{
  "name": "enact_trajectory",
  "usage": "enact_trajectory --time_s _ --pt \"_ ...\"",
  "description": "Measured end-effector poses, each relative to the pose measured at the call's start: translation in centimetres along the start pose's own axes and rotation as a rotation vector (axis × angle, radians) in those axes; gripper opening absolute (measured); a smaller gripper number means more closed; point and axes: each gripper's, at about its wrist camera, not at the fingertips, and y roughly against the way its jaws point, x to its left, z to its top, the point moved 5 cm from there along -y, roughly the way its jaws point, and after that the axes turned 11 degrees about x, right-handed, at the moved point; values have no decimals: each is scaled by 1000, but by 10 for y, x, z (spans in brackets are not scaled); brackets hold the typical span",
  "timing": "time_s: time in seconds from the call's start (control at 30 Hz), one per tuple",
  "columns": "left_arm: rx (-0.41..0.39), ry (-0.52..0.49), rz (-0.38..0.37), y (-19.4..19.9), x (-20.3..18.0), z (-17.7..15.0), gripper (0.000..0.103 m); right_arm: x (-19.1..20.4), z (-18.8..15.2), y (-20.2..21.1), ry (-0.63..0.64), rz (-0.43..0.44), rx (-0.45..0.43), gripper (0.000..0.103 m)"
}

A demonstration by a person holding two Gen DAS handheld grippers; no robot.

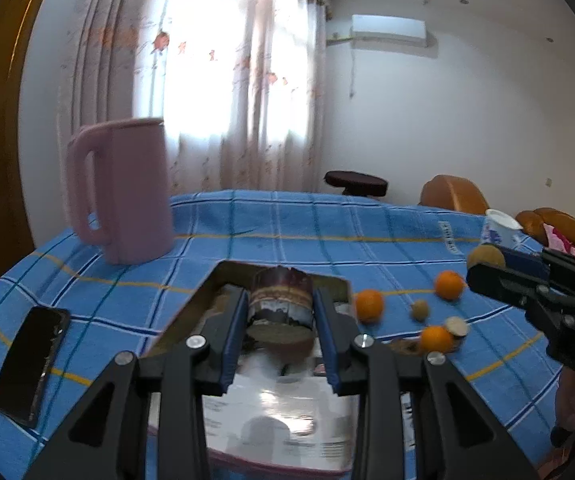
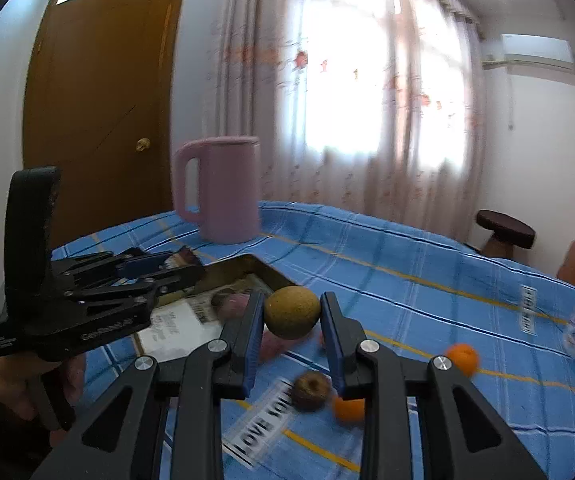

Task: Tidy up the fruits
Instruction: 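Release the jar into the tin with the left tool while the right tool releases the kiwi there, then grasp another dark brown mangosteen with the right tool and lift it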

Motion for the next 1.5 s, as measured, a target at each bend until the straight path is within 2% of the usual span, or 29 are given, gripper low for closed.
enact_trajectory --time_s 0.13,0.37,0.8,0.87,0.97,1.0,1.13,1.17,1.27,1.5 --pt "37 39 13 -8 25 -4 35 24 5 -25 49 33 37 30" --pt "104 69 15 -23 46 -9 35 59 4 -65 107 76 122 30" --pt "158 79 25 -35 56 -13 37 73 -16 -103 115 126 296 30" --pt "141 82 39 -32 56 -12 55 71 -17 -98 121 116 286 35" --pt "107 83 55 -24 55 -11 73 55 -17 -81 93 116 250 39" --pt "100 85 54 -22 54 -10 75 45 -17 -73 77 106 237 40" --pt "79 92 37 -15 48 -10 83 3 -22 -50 21 30 213 45" --pt "77 94 32 -14 46 -11 88 -8 -26 -47 15 7 222 46" --pt "66 98 30 -13 41 -12 92 -31 -38 -47 31 -62 271 46" --pt "75 70 32 -17 28 -11 96 -25 -41 -69 91 -40 347 46"
